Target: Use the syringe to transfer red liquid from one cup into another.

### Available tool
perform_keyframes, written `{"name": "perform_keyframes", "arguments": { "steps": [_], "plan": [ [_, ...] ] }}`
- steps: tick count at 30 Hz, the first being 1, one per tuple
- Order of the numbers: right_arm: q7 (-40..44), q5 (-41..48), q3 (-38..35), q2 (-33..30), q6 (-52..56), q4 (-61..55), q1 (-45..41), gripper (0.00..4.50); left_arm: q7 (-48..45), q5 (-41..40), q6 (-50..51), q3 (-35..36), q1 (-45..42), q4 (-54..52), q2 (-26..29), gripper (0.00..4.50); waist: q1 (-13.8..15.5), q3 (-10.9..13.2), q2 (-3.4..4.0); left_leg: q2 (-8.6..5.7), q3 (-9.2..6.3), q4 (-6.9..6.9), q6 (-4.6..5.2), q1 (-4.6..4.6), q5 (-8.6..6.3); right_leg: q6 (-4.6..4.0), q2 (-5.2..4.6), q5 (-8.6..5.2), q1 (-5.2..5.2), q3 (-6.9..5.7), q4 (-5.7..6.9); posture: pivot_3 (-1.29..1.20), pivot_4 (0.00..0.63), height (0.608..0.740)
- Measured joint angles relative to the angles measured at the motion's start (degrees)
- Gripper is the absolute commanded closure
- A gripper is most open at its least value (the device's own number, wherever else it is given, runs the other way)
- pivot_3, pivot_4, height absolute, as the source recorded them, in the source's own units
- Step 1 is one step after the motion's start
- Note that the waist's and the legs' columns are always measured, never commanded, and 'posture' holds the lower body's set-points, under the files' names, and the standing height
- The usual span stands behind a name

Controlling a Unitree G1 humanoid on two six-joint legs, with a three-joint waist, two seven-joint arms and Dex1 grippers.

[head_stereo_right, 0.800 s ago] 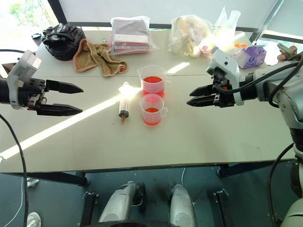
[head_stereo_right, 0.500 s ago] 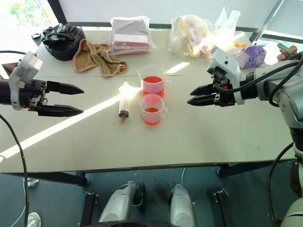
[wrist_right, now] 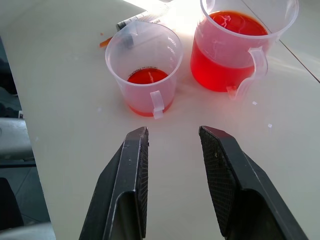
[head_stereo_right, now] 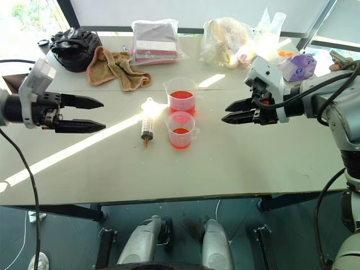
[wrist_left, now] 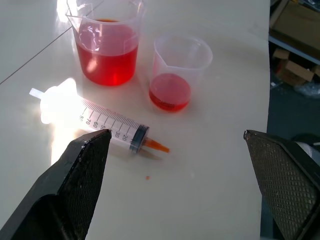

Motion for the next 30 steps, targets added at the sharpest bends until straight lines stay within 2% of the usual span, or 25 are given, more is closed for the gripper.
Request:
{"name": "perform_keyframes", "arguments": {
  "steps": [3,6,10,14,19,21,24,26,30],
  "plan": [
    [-0.17,-0.15,0.0,0.08,0.05,-0.04,0.0,2.84,1.09,-0.2,1.79,-0.23,-2.25,0.04,-0.78,0.06,0.03,0.0,0.0,0.0,0.0,0.01,0.0,0.0,0.0,0.0,0.01,0.0,0.09,-0.01,0.0,0.0,0.15,0.74],
    [-0.58,-0.15,-0.01,0.28,0.16,-0.18,0.04,2.84,6.21,-0.21,7.05,-1.42,-8.04,2.0,-4.73,0.06,0.38,0.0,0.0,-0.01,-0.02,0.13,0.06,-0.01,0.03,0.02,0.11,0.0,0.29,-0.06,0.06,0.0,0.15,0.74],
    [-1.49,-0.13,-0.06,1.02,0.57,-0.91,0.16,2.84,20.01,1.67,16.2,-1.52,-18.25,7.4,-13.59,0.06,0.88,0.0,-0.02,-0.02,-0.01,0.29,0.24,-0.02,0.09,0.05,0.17,0.01,0.37,-0.06,0.17,0.0,0.15,0.74],
    [-2.93,-0.08,-0.24,2.02,1.41,-1.5,0.97,2.84,37.92,9.78,24.14,-3.54,-30.37,16.01,-25.0,0.06,1.76,0.01,-0.07,-0.02,-0.02,0.39,0.38,-0.03,0.15,0.1,0.22,0.0,0.44,-0.06,0.29,0.0,0.15,0.74],
    [-4.6,0.84,-0.86,2.31,2.85,-3.55,1.8,2.84,55.73,18.39,32.73,-3.2,-39.06,25.14,-39.49,0.06,1.65,0.0,-0.11,-0.08,-0.01,0.39,0.46,-0.05,0.14,0.2,0.16,0.06,0.47,-0.06,0.22,0.0,0.15,0.74],
    [-5.29,1.25,-1.06,2.39,3.54,-4.16,2.12,2.84,61.84,21.24,34.55,-1.21,-40.77,28.74,-44.55,0.06,1.51,0.01,-0.12,-0.07,-0.01,0.38,0.45,-0.05,0.14,0.21,0.16,0.06,0.44,-0.05,0.23,0.0,0.15,0.74],
    [-6.79,2.23,-2.0,2.74,5.04,-5.05,2.79,2.84,73.15,27.09,38.46,6.81,-46.17,38.68,-51.64,0.06,1.37,0.03,-0.15,-0.05,0.0,0.35,0.45,-0.05,0.15,0.21,0.19,0.06,0.39,-0.06,0.24,0.0,0.15,0.74],
    [-7.63,2.71,-2.49,2.98,5.66,-5.8,2.96,2.84,79.57,31.02,40.95,11.48,-49.64,45.23,-54.11,0.06,1.38,0.02,-0.15,-0.05,0.0,0.33,0.45,-0.03,0.14,0.22,0.17,0.05,0.38,-0.05,0.24,0.0,0.15,0.74],
    [-8.91,3.29,-2.89,2.98,6.31,-6.69,3.41,2.84,86.28,34.93,41.52,15.91,-50.54,51.29,-56.5,0.06,1.5,0.03,-0.15,-0.06,0.0,0.33,0.4,-0.03,0.13,0.21,0.14,0.06,0.38,-0.06,0.26,0.0,0.15,0.74]
  ]
}}
